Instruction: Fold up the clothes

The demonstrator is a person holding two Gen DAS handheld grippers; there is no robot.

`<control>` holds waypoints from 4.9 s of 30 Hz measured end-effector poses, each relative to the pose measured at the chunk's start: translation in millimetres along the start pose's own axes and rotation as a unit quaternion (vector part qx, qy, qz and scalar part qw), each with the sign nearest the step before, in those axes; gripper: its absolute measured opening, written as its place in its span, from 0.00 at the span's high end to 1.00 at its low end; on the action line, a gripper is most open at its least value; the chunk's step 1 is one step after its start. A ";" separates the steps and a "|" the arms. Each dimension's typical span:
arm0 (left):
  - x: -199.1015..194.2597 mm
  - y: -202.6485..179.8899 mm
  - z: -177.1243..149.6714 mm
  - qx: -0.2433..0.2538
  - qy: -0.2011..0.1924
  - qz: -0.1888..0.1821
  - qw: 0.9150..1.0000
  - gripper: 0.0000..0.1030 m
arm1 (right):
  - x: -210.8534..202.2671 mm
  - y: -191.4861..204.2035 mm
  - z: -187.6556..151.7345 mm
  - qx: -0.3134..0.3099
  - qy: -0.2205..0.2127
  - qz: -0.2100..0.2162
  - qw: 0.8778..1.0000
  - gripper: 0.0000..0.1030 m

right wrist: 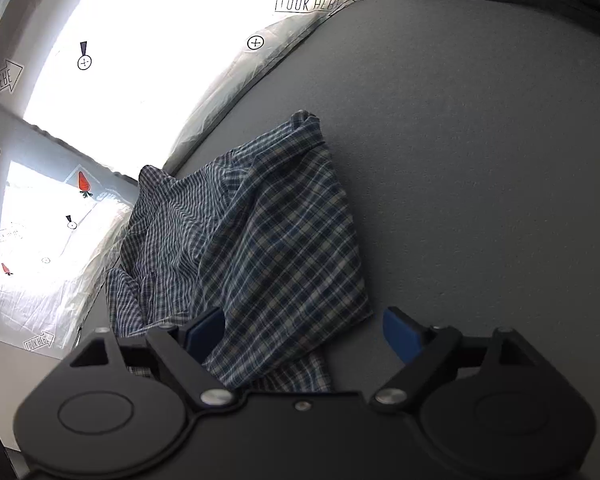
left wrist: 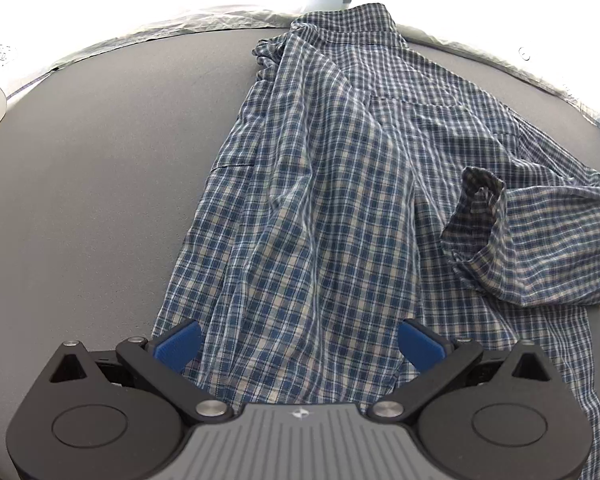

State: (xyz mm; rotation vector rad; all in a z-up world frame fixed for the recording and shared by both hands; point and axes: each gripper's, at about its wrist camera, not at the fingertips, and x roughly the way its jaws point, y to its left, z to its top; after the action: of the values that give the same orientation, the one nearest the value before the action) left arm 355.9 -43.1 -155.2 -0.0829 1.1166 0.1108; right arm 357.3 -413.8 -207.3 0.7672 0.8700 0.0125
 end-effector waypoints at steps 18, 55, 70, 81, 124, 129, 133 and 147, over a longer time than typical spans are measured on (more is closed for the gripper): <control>44.4 -120.0 67.5 0.155 -0.020 -0.160 0.975 0.06 | 9.9 1.4 -8.6 -0.122 -0.036 -0.074 0.989 0.00; -72.9 77.2 143.5 0.002 -0.220 -0.132 0.967 0.97 | -50.7 87.7 -110.6 -0.121 -0.115 -0.135 0.977 0.00; -23.6 190.5 148.0 -0.039 -0.185 -0.124 0.974 0.97 | -20.5 130.4 -131.8 -0.080 -0.136 -0.220 0.963 0.00; 18.3 233.2 162.3 -0.041 -0.160 -0.117 0.979 0.97 | -0.6 151.1 -134.3 -0.058 -0.139 -0.254 0.955 0.00; 119.6 209.4 151.5 0.042 -0.077 -0.073 0.993 0.87 | 23.8 148.1 -135.1 -0.039 -0.097 -0.302 0.948 0.00; 95.5 204.1 154.5 0.053 -0.129 -0.036 0.990 0.94 | 22.2 149.4 -132.3 -0.047 -0.102 -0.309 0.944 0.00; 64.8 209.1 163.9 0.054 -0.185 -0.018 0.981 0.94 | 18.6 148.2 -128.9 -0.043 -0.109 -0.319 0.941 0.00; 60.4 268.3 188.5 0.002 -0.219 0.053 0.974 0.94 | -6.4 150.2 -120.8 -0.001 -0.134 -0.301 0.944 0.00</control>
State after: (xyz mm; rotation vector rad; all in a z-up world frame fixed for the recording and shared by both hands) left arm 515.2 248.8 -130.2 0.0061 0.6789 0.2125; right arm 312.8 -232.4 -159.4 0.4601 0.8113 -0.6201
